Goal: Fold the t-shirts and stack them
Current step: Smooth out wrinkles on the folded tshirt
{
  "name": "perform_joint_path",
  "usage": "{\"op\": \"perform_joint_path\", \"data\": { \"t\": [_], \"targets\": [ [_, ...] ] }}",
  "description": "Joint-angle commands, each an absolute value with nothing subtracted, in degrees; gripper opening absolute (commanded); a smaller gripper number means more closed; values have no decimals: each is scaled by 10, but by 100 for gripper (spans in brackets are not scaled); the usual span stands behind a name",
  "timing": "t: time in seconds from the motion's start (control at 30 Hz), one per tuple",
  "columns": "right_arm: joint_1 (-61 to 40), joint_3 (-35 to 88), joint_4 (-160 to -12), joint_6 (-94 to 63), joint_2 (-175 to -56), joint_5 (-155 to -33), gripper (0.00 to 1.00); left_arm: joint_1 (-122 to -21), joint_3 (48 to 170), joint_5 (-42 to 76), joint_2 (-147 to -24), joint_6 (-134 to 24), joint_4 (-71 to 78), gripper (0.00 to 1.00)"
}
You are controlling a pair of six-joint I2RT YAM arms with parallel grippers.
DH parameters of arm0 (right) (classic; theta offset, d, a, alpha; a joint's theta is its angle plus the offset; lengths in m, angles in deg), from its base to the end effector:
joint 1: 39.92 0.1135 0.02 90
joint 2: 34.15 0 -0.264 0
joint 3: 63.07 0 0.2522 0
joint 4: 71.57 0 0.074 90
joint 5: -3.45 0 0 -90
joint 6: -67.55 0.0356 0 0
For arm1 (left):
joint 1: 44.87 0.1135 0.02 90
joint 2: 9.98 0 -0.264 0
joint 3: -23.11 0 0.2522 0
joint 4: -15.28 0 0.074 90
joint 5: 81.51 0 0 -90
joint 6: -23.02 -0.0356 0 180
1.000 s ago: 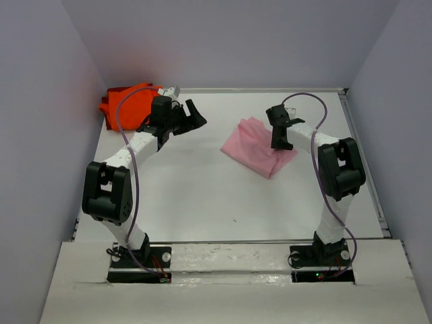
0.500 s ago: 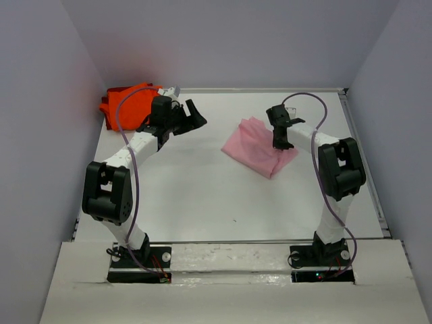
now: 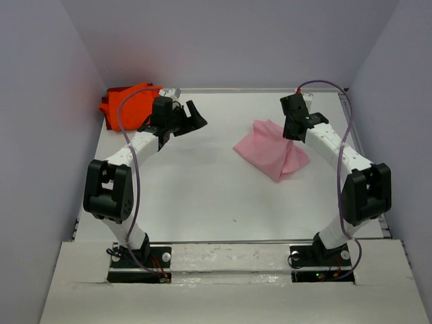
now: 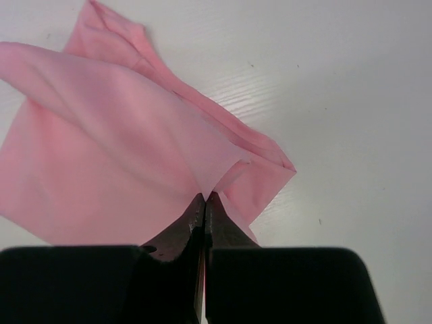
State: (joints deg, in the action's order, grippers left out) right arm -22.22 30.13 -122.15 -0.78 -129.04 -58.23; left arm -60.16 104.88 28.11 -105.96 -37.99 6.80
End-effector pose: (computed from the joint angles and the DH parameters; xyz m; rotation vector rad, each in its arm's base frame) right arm 0.3472 0.0931 0.2858 0.2839 2.3421 -0.2878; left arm 0.3742 -0.1147 0.2727 -0.0101 2.0392 -0.8328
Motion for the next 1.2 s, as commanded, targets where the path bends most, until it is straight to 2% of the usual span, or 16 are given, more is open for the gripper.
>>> {"op": "perform_joint_path", "data": {
  "t": [0.0,0.4,0.43,0.47,0.5,0.6,0.9,1.03,1.17],
  "targets": [
    [-224,291,-1267,-5,-1262,-565,0,-602,1072,299,-1064,-378,79,89],
    [-224,134,-1272,39,-1196,-618,0,-602,1074,305,-1069,-376,80,89],
    [-224,128,-1272,39,-1191,-615,4,-603,1073,305,-1070,-376,80,89],
    [-224,124,-1272,41,-1177,-611,34,-602,1074,306,-1069,-376,80,90],
    [-224,121,-1272,43,-1170,-605,46,-603,1073,306,-1070,-376,80,90],
    [-224,147,-1276,31,-1152,-593,61,-602,1074,306,-1070,-376,80,89],
    [-224,224,-1230,23,-1231,-625,62,-602,1073,304,-1071,-377,80,89],
    [-224,237,-1207,30,-1294,-656,61,-603,1074,306,-1071,-376,80,89],
    [-224,215,-1204,50,-1296,-682,59,-603,1073,306,-1072,-377,80,89]
  ]
}}
